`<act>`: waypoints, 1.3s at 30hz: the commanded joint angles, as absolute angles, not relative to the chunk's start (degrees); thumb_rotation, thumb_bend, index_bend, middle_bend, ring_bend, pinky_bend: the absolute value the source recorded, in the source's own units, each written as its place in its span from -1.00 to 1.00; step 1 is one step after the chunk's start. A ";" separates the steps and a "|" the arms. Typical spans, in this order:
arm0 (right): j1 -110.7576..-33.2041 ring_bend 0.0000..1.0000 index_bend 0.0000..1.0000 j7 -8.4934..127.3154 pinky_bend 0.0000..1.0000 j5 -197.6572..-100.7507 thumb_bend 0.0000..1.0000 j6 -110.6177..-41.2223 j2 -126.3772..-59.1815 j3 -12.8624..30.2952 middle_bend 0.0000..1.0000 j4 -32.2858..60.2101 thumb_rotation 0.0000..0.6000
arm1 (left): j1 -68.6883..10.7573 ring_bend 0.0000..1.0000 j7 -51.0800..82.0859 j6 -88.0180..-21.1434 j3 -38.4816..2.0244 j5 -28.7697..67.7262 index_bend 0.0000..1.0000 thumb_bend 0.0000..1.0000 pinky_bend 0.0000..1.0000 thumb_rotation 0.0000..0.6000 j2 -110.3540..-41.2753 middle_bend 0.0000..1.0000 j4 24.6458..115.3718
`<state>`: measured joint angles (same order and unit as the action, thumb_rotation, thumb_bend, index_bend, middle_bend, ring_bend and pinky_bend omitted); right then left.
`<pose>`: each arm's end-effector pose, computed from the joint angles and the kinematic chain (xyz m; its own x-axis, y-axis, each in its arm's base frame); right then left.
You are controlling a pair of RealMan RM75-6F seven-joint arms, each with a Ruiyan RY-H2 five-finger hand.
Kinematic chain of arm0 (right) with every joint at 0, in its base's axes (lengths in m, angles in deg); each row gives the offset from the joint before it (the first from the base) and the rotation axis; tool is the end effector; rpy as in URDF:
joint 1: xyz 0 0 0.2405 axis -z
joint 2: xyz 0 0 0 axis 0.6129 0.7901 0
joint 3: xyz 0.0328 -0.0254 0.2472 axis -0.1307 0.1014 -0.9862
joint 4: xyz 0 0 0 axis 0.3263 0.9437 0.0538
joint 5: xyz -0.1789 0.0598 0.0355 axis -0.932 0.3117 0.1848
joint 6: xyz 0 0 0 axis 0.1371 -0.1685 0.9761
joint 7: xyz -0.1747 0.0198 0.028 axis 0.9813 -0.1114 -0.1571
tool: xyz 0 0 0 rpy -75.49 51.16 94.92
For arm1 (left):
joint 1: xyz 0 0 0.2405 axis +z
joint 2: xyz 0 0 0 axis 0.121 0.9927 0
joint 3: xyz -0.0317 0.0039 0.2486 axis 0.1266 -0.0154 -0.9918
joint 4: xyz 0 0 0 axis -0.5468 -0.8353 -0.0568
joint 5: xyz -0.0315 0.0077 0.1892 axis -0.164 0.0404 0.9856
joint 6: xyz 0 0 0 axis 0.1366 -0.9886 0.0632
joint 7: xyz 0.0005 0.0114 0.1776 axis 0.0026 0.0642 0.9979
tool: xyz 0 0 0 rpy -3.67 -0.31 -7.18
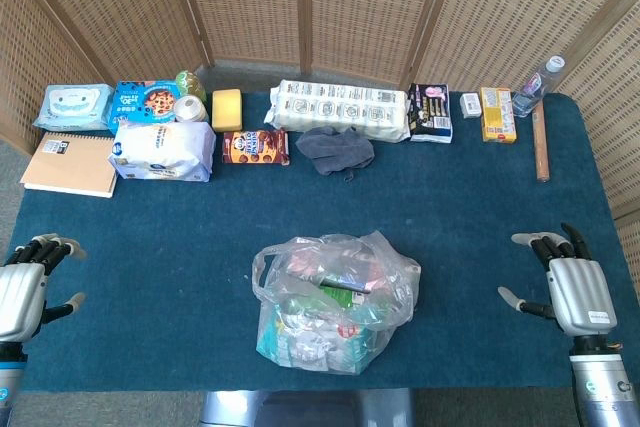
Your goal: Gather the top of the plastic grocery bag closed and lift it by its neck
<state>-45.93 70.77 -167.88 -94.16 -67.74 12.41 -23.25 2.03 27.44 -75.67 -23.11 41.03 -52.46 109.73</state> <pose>-0.2354 -0.2330 0.1826 0.3309 0.0001 0.9437 -0.9431 -0.0337 0.3307 -0.2450 0.2090 0.1745 0.3397 0.0198 0.9403 0.9403 0.0169 -0.3401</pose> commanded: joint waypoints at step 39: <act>-52.34 -0.74 -0.50 55.62 -0.95 -171.26 -0.55 -80.16 -60.01 14.05 -0.55 -25.38 0.70 | -0.24 -0.55 27.50 -74.43 -22.06 43.62 -0.19 -0.98 -0.48 1.00 -47.84 -0.31 113.29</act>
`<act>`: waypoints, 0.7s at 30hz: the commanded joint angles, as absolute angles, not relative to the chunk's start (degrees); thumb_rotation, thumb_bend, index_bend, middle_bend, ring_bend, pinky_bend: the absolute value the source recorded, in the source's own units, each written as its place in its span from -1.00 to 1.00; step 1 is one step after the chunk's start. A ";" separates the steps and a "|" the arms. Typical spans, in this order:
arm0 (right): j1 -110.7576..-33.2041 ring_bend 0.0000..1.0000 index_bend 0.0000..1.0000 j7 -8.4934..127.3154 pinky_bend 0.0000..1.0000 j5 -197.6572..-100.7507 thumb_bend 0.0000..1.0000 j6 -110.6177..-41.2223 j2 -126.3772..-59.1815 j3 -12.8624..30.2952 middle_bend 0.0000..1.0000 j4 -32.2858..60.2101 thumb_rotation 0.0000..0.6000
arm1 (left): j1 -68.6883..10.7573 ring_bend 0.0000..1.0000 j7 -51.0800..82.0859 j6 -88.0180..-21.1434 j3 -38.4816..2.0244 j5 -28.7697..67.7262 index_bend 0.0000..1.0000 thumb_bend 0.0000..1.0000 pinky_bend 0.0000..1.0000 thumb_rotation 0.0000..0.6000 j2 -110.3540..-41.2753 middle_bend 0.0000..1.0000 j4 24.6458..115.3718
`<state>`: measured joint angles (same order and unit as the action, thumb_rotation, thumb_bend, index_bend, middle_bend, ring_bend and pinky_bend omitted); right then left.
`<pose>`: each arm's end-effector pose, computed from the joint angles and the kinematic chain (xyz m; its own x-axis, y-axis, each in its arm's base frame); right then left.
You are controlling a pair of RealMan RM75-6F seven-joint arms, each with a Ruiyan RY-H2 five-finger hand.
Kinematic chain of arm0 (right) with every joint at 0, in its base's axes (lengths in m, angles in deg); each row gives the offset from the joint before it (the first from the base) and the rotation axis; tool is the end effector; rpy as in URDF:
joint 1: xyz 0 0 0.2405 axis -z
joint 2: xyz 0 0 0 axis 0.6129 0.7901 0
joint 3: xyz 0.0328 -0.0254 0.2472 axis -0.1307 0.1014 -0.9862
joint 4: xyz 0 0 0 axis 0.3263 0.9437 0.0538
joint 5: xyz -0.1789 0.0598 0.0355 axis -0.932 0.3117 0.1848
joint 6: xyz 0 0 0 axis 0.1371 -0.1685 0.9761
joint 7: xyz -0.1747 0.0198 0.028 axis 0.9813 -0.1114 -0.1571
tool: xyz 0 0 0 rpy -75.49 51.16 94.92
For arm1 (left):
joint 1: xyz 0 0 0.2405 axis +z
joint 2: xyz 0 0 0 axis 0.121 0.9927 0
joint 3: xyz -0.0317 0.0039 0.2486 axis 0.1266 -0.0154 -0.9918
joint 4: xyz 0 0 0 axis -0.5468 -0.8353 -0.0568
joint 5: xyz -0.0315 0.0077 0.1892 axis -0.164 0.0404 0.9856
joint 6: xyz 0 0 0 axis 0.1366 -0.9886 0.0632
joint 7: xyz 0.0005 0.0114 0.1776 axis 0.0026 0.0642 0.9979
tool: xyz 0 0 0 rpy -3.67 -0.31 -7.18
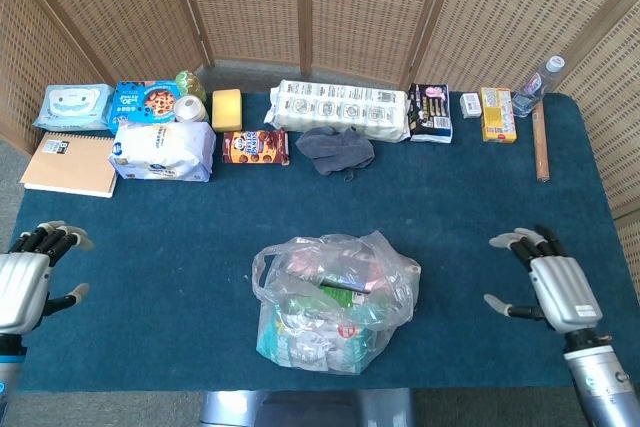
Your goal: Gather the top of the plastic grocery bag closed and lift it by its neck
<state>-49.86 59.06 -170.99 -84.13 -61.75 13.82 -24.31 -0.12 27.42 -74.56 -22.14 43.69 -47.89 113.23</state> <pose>-0.2227 -0.2408 0.1731 0.2474 -0.1757 0.9528 -0.9646 -0.1373 0.2252 -0.2196 0.2193 0.1899 0.3603 -0.0020 0.9328 0.9302 -0.0744 -0.3595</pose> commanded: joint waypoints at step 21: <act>-66.02 -0.95 -0.47 41.06 -1.00 -168.04 -0.74 -58.34 -60.00 13.02 -0.67 -27.19 -0.04 | -1.84 -0.55 27.39 -72.70 -21.51 41.72 -0.19 -0.98 -0.48 1.00 -48.01 -0.31 112.94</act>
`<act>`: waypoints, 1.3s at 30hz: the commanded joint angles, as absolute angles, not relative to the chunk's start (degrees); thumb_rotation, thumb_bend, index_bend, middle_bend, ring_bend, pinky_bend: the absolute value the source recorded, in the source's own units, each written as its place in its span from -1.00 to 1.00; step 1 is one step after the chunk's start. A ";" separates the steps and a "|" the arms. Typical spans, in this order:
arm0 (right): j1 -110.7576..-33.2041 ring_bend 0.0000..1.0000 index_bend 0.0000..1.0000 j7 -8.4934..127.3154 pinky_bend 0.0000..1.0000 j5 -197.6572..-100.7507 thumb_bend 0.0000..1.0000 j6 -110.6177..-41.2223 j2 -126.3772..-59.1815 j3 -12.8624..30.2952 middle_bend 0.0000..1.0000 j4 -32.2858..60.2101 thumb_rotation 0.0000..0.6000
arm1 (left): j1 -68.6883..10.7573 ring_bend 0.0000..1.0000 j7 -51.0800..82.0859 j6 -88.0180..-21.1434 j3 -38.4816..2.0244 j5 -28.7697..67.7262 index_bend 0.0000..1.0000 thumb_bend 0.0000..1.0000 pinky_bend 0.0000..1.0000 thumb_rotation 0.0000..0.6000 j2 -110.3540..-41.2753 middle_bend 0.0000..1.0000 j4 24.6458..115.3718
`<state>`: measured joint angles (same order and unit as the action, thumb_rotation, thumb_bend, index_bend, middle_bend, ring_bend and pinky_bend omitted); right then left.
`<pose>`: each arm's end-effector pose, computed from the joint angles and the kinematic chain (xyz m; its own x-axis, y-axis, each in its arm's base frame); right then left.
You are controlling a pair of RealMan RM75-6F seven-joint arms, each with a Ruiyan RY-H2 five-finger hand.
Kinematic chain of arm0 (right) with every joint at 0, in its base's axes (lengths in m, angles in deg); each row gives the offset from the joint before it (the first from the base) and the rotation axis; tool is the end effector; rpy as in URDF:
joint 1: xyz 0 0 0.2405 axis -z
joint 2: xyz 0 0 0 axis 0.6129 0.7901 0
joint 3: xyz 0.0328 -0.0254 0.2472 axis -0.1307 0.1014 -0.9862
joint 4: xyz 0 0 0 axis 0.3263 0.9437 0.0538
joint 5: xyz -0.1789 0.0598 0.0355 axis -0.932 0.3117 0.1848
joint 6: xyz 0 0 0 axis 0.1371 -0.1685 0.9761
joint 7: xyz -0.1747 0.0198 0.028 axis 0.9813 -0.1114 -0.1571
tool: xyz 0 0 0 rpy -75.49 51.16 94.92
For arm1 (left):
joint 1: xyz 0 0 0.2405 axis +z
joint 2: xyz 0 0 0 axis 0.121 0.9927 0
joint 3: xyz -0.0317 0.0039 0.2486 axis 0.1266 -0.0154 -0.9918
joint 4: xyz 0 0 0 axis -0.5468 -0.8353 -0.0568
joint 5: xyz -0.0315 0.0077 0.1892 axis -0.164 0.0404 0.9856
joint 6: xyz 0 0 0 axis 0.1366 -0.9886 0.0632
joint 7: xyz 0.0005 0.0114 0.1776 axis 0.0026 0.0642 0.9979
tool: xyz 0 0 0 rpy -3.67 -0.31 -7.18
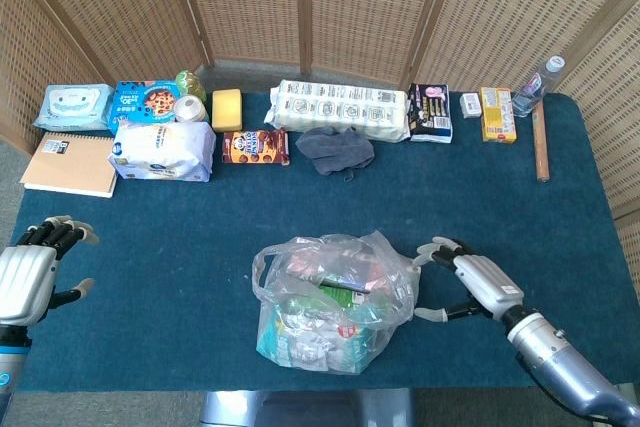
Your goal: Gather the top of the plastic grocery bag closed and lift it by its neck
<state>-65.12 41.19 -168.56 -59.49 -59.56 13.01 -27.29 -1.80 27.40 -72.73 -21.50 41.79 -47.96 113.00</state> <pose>-0.1731 -0.2688 0.1151 0.0698 -0.5654 0.8219 -0.9822 -0.1830 -0.0424 -0.2190 0.2281 0.1868 0.3607 0.0147 0.9326 0.9302 -0.0786 -0.3585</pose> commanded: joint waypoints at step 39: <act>-78.09 -1.00 -0.47 42.37 -1.00 -153.06 -0.76 -42.33 -63.54 10.88 -0.68 -25.85 -0.04 | -2.74 -0.55 25.34 -71.85 -21.24 39.58 -0.19 -0.98 -0.48 1.00 -48.53 -0.31 110.32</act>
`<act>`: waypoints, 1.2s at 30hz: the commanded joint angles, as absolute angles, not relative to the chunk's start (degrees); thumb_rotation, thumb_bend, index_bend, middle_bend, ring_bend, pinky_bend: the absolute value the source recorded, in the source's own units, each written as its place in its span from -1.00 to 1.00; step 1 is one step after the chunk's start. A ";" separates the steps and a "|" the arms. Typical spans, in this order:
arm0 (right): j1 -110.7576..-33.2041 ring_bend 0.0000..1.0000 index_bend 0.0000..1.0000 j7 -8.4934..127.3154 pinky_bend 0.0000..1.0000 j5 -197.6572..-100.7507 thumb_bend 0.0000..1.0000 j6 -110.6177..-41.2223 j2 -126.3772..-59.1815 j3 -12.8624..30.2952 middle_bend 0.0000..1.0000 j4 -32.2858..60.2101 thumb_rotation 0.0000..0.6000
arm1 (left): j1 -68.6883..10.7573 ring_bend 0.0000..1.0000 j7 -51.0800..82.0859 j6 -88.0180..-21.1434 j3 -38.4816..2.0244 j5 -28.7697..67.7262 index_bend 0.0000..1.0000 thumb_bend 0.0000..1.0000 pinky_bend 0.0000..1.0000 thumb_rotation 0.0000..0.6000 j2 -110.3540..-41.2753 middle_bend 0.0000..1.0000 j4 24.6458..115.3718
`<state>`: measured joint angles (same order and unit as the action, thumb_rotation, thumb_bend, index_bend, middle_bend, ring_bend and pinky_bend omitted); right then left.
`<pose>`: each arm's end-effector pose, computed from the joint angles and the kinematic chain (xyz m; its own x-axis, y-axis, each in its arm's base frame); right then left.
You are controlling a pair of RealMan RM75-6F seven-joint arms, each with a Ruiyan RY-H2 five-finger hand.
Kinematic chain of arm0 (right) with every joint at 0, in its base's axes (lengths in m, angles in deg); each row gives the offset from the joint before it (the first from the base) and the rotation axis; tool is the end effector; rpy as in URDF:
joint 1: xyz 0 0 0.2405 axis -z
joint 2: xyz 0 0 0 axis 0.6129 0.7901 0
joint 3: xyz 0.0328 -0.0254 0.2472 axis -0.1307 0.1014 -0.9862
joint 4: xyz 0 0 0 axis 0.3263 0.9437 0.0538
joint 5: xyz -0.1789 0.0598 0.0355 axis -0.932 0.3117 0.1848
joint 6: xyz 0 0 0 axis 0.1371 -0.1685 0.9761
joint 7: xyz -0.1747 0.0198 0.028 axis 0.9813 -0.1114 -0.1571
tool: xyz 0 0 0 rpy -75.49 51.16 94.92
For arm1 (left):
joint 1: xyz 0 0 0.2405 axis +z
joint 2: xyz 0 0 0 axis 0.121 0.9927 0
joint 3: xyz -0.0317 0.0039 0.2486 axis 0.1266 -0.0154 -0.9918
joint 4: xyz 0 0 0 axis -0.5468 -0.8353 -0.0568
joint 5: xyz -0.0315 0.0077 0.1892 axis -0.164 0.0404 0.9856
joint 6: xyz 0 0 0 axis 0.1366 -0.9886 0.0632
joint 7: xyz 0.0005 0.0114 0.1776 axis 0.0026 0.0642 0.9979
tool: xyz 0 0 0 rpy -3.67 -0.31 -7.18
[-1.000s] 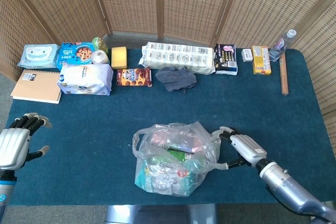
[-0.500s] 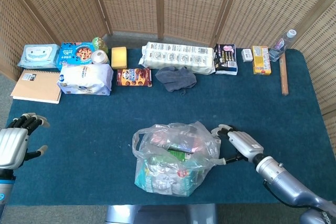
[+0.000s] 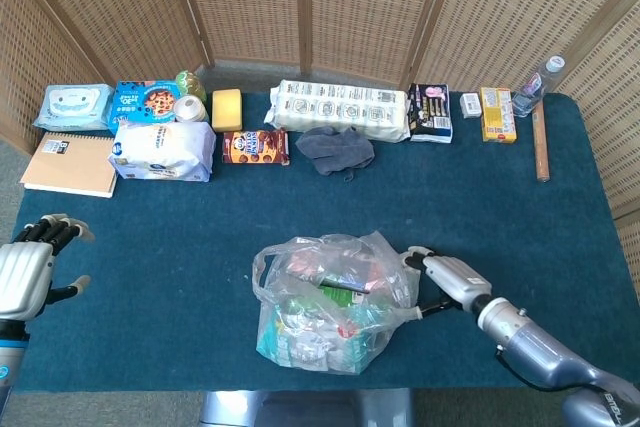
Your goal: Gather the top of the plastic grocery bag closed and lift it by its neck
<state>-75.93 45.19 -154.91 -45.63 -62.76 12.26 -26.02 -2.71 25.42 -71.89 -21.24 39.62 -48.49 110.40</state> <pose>-0.1574 -0.2877 0.0765 0.0840 -0.7115 0.6977 -0.9902 -0.1377 -0.0212 -0.2305 0.2344 0.1865 0.3573 0.0227 0.9337 0.9330 -0.0539 -0.3557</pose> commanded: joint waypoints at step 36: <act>-77.55 -0.22 -0.44 -79.51 -0.19 -196.70 -0.78 -60.91 -55.93 6.29 -0.30 -16.75 -0.03 | -3.66 -0.55 27.29 -71.73 -20.91 38.93 -0.19 -0.98 -0.48 1.00 -49.14 -0.31 110.64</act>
